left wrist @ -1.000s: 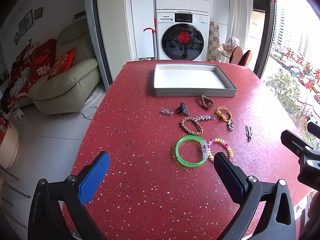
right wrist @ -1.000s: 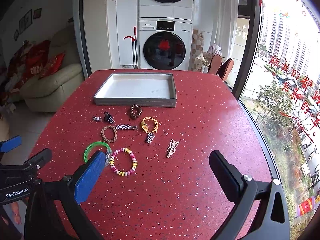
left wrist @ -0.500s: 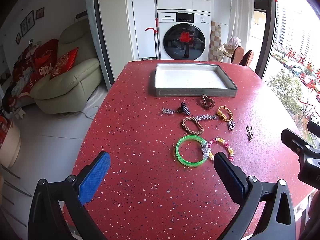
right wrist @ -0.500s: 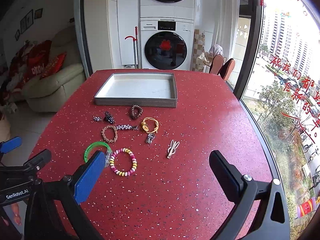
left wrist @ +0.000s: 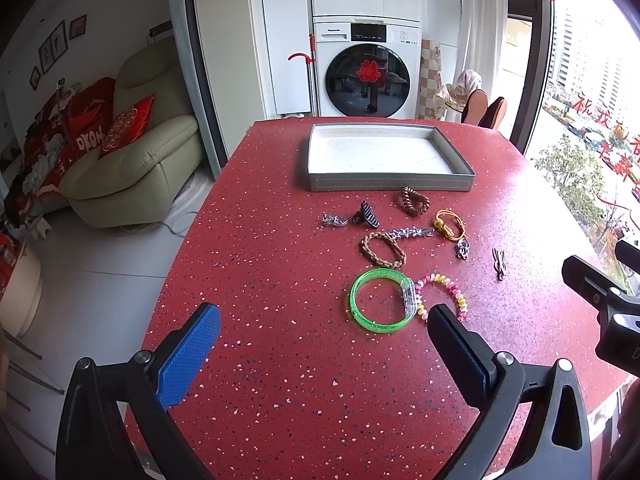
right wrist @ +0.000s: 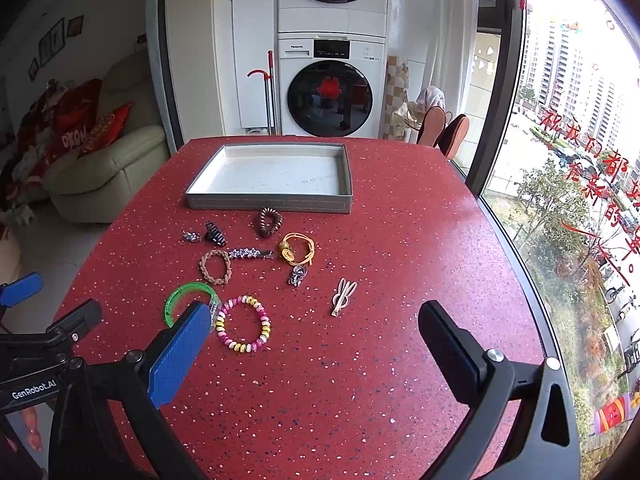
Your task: Organize jewelry
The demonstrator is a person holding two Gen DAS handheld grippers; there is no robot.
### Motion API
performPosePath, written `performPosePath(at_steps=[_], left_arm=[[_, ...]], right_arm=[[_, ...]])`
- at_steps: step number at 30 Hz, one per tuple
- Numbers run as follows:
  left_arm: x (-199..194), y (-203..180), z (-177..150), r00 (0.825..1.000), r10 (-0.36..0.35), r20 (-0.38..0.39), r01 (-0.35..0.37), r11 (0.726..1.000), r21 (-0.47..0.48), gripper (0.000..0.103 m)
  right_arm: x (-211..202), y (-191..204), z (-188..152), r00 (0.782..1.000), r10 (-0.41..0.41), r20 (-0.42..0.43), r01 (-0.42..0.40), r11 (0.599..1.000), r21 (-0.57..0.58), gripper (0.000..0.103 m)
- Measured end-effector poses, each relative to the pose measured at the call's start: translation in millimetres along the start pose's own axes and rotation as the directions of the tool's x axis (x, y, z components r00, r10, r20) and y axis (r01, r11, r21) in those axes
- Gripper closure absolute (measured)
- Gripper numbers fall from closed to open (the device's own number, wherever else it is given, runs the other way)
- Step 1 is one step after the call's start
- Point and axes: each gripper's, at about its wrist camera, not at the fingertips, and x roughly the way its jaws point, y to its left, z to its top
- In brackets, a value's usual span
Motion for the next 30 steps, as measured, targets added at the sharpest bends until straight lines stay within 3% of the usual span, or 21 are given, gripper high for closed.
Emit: performPosePath(at_steps=[30], left_arm=[[3.7, 0.9, 2.2, 1.000, 0.001, -0.005, -0.001, 1.000, -0.001, 0.000]], right_arm=[[2.1, -0.3, 0.1, 1.000, -0.002, -0.006, 0.002, 1.000, -0.002, 0.000]])
